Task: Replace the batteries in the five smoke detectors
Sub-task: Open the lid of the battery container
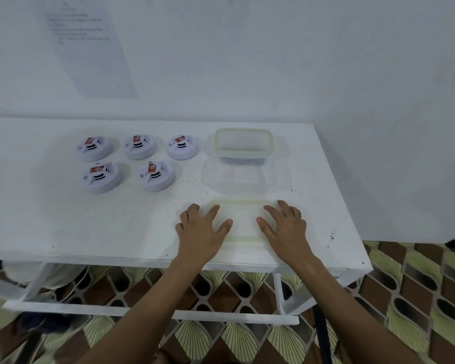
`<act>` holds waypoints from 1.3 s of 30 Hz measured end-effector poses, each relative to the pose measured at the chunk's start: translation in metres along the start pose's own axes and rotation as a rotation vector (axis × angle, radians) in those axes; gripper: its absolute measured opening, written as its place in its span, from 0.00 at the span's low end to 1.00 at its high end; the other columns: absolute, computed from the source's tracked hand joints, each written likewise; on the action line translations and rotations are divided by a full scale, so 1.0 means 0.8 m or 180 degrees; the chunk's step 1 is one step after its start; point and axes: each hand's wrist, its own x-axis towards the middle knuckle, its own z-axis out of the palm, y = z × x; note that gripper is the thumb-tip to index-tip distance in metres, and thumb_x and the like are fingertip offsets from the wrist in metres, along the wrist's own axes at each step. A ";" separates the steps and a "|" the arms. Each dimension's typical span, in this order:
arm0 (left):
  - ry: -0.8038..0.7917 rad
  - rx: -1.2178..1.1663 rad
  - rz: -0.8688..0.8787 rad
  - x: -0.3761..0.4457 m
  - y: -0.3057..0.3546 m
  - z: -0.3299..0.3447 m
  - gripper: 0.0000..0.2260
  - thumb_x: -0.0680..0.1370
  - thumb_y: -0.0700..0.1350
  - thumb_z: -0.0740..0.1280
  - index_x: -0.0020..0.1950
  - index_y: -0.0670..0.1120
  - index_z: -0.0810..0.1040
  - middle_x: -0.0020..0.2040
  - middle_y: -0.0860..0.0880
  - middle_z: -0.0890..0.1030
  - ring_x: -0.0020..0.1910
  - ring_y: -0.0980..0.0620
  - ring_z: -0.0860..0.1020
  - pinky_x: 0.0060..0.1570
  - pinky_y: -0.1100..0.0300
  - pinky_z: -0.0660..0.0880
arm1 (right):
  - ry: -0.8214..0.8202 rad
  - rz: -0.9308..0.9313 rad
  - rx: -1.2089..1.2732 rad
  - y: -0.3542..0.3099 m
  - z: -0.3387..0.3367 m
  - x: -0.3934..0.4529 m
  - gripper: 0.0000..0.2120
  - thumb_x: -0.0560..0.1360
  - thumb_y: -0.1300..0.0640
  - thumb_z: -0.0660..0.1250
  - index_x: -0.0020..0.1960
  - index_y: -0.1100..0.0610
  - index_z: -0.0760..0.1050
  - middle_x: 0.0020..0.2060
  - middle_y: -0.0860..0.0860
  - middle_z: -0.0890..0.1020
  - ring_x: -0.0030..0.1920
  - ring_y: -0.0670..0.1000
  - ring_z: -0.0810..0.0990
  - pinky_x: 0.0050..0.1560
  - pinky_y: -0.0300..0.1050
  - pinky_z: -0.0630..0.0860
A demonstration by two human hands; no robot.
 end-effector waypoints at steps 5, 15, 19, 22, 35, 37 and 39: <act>0.0342 -0.0626 0.0239 0.018 0.009 -0.032 0.21 0.79 0.58 0.61 0.72 0.56 0.69 0.71 0.46 0.65 0.70 0.45 0.62 0.67 0.48 0.61 | 0.0381 -0.0308 0.0632 -0.011 -0.025 0.009 0.20 0.81 0.51 0.63 0.71 0.54 0.71 0.76 0.54 0.66 0.77 0.55 0.61 0.76 0.55 0.59; 0.0263 -0.0701 0.0503 0.197 0.091 -0.084 0.22 0.81 0.54 0.59 0.74 0.50 0.66 0.69 0.40 0.68 0.67 0.40 0.69 0.64 0.49 0.67 | 0.0393 -0.0486 0.0829 -0.063 -0.078 0.186 0.20 0.82 0.54 0.62 0.73 0.57 0.69 0.74 0.54 0.68 0.77 0.52 0.60 0.70 0.36 0.53; 0.0008 -0.0558 0.0339 0.242 0.095 -0.077 0.22 0.82 0.54 0.56 0.75 0.50 0.64 0.69 0.39 0.66 0.67 0.39 0.68 0.64 0.49 0.67 | 0.0297 -0.0372 0.0782 -0.057 -0.077 0.232 0.20 0.81 0.56 0.63 0.71 0.60 0.71 0.69 0.56 0.74 0.72 0.55 0.68 0.67 0.37 0.58; -0.0272 -0.0507 0.0188 0.267 0.082 -0.065 0.21 0.82 0.54 0.56 0.74 0.49 0.64 0.66 0.37 0.69 0.64 0.38 0.71 0.63 0.50 0.69 | 0.0130 -0.0139 0.0793 -0.045 -0.073 0.255 0.20 0.81 0.55 0.63 0.71 0.60 0.71 0.67 0.58 0.74 0.70 0.57 0.70 0.66 0.39 0.62; -0.0404 -0.1486 0.0201 0.337 0.083 -0.046 0.23 0.79 0.54 0.63 0.73 0.51 0.66 0.72 0.47 0.70 0.70 0.48 0.68 0.62 0.61 0.63 | -0.0255 0.0372 0.1027 -0.021 -0.061 0.319 0.28 0.78 0.42 0.65 0.74 0.50 0.67 0.65 0.59 0.72 0.69 0.57 0.69 0.69 0.48 0.64; -0.0413 -0.1655 0.0170 0.343 0.082 -0.039 0.26 0.76 0.58 0.66 0.72 0.54 0.67 0.70 0.47 0.70 0.68 0.48 0.69 0.60 0.59 0.65 | -0.0227 0.0401 0.1068 -0.019 -0.060 0.323 0.29 0.77 0.41 0.66 0.75 0.50 0.66 0.64 0.59 0.72 0.69 0.57 0.69 0.68 0.46 0.64; -0.0408 -0.1950 0.0149 0.345 0.080 -0.035 0.25 0.75 0.57 0.69 0.70 0.55 0.68 0.68 0.48 0.71 0.61 0.50 0.72 0.55 0.60 0.68 | -0.0276 0.0431 0.1093 -0.018 -0.060 0.326 0.30 0.77 0.40 0.66 0.75 0.49 0.65 0.66 0.59 0.71 0.70 0.57 0.68 0.68 0.47 0.64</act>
